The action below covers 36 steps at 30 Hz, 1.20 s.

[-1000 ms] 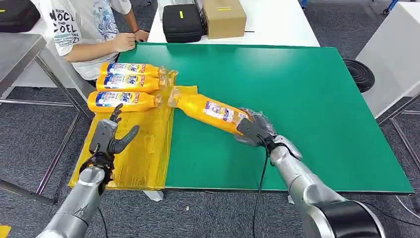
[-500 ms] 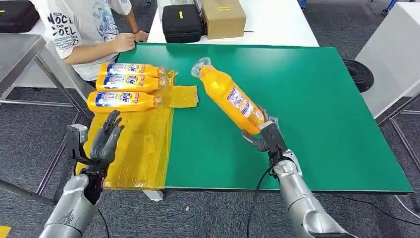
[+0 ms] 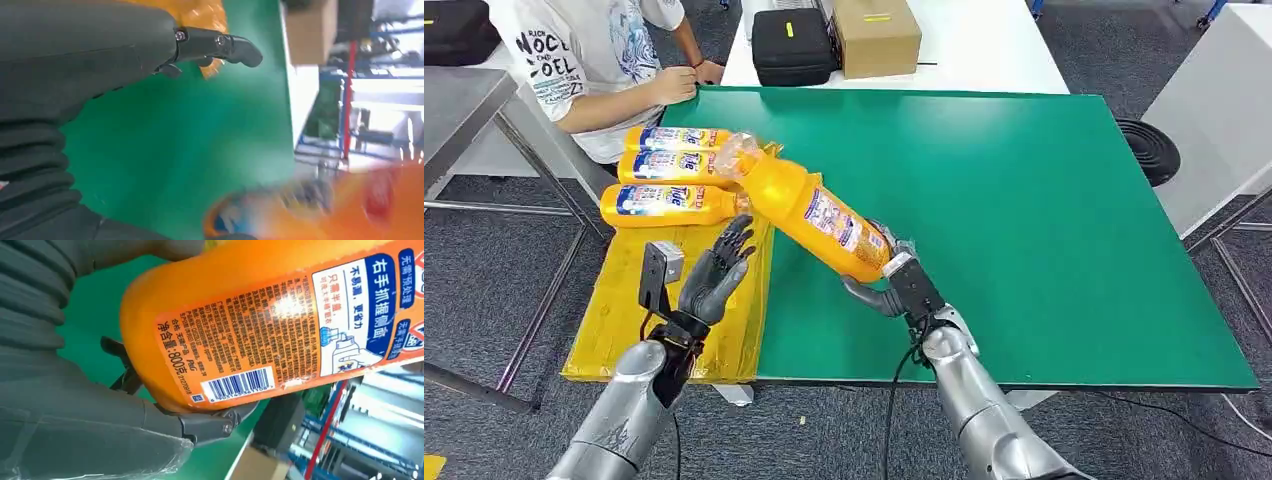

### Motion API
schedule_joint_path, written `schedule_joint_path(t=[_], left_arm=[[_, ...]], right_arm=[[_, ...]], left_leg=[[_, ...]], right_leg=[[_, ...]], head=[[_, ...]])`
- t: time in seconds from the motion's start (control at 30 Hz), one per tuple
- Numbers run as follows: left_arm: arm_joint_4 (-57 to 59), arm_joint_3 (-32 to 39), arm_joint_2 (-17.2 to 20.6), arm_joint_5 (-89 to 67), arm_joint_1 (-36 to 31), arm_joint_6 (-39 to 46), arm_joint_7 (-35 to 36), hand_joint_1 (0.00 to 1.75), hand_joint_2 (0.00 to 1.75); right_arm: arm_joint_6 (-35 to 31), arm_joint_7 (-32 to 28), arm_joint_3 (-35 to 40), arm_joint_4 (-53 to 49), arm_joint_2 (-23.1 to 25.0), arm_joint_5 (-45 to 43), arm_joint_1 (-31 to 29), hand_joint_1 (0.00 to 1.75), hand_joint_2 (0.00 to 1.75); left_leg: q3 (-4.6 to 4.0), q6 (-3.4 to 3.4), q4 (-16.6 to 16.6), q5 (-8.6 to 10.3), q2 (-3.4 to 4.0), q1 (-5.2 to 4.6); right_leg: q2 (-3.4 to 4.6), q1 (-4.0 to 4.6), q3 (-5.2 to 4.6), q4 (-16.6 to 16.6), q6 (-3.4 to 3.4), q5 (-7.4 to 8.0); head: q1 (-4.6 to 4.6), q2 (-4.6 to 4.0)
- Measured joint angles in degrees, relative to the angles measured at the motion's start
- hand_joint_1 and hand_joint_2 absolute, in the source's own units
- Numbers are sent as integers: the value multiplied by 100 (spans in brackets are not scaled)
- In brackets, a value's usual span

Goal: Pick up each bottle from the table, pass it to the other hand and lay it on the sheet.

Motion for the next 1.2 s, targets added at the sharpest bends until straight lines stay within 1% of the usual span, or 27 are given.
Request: schedule_joint_path(t=[0.43, 0.7, 0.9, 1.2], left_arm=[[-709, -514, -111, -149, 39, 0, -17, 0, 175], [-1105, -659, -109, -413, 160, 184, -103, 0, 175], [-1319, -742, -107, -890, 200, 588, -118, 0, 175], [-1432, -772, -105, -936, 201, 619, -127, 0, 175]], right_arm=[[339, 0, 256, 433, 287, -120, -1, 175, 175], [188, -9, 390, 512, 291, -116, -34, 175, 175], [-39, -11, 606, 566, 291, 297, -85, 175, 175], [-55, -11, 737, 645, 304, 352, -100, 175, 175]], left_leg=[[0, 0, 0, 0, 0, 0], [0, 0, 0, 0, 0, 0], [1, 0, 0, 0, 0, 1], [0, 0, 0, 0, 0, 0]], right_leg=[[0, 0, 0, 0, 0, 0], [0, 0, 0, 0, 0, 0], [0, 0, 0, 0, 0, 0], [0, 0, 0, 0, 0, 0]], head=[[0, 0], [0, 0], [0, 0], [0, 0]])
